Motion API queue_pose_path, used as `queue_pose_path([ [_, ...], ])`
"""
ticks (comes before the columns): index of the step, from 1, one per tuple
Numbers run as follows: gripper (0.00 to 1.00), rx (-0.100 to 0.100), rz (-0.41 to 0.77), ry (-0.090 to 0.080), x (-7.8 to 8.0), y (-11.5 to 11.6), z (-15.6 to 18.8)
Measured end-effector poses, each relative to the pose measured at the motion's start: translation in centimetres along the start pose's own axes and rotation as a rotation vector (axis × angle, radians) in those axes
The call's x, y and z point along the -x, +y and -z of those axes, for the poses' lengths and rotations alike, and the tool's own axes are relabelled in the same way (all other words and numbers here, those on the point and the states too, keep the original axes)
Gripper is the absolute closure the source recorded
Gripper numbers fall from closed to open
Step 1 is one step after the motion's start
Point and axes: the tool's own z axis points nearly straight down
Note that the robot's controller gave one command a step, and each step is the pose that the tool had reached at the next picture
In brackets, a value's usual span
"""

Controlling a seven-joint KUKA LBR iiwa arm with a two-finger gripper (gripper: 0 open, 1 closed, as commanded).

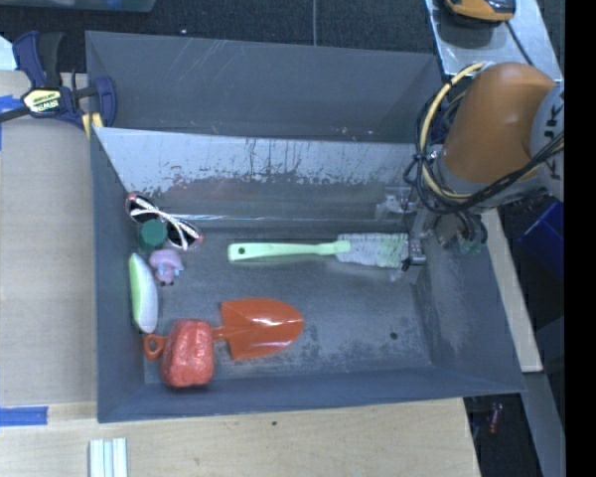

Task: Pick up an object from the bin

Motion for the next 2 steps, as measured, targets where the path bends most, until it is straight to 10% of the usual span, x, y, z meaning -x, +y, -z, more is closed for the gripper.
queue_pose_path([
  [2,0.00,-0.001,-0.068,-0.013,2.1,-2.8,-1.1],
])
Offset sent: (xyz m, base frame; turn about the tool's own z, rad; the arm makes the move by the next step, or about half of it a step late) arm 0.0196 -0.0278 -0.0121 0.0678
